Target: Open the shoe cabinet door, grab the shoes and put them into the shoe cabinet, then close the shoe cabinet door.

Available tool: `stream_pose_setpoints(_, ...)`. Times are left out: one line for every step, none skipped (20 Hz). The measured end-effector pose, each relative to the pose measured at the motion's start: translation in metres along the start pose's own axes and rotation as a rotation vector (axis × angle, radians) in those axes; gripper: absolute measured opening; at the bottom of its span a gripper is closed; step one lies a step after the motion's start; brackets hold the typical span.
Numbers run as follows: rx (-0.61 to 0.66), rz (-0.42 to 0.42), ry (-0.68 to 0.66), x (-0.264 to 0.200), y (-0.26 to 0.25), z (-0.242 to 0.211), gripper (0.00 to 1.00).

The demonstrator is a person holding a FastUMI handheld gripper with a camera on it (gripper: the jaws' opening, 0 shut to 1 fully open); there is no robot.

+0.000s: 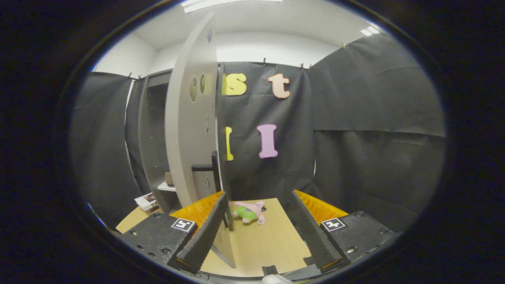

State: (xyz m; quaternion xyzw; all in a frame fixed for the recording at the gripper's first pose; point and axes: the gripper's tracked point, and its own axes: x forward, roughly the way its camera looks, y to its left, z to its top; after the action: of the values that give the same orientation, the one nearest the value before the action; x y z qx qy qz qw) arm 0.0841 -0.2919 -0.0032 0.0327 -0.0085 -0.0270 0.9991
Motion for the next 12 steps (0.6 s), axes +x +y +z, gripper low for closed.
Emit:
stream_pose_setpoints(0.008, 0.016, 0.012, 0.007, 0.002, -0.002, 1.0)
stream_pose_setpoints(0.01, 0.011, 0.023, 0.005, -0.002, -0.003, 1.0)
stream_pose_setpoints(0.006, 0.015, 0.021, 0.008, -0.002, -0.002, 1.0)
stream_pose_setpoints(0.007, 0.029, 0.012, 0.008, 0.0, -0.001, 1.0)
stream_pose_setpoints(-0.001, 0.051, 0.014, 0.009, 0.007, -0.002, 1.0)
stream_pose_setpoints(-0.021, 0.048, 0.008, 0.006, 0.011, -0.002, 0.98)
stream_pose_setpoints(-0.047, 0.043, 0.006, 0.01, 0.013, -0.003, 0.96)
stream_pose_setpoints(-0.064, 0.038, 0.001, 0.01, 0.014, -0.003, 0.96)
stream_pose_setpoints(-0.068, 0.041, 0.004, 0.009, 0.016, -0.002, 0.96)
stream_pose_setpoints(-0.055, 0.046, 0.007, 0.005, 0.02, 0.0, 0.96)
stream_pose_setpoints(-0.044, 0.055, 0.015, 0.004, 0.027, -0.002, 0.96)
stream_pose_setpoints(-0.037, 0.059, 0.016, 0.0, 0.033, -0.003, 0.96)
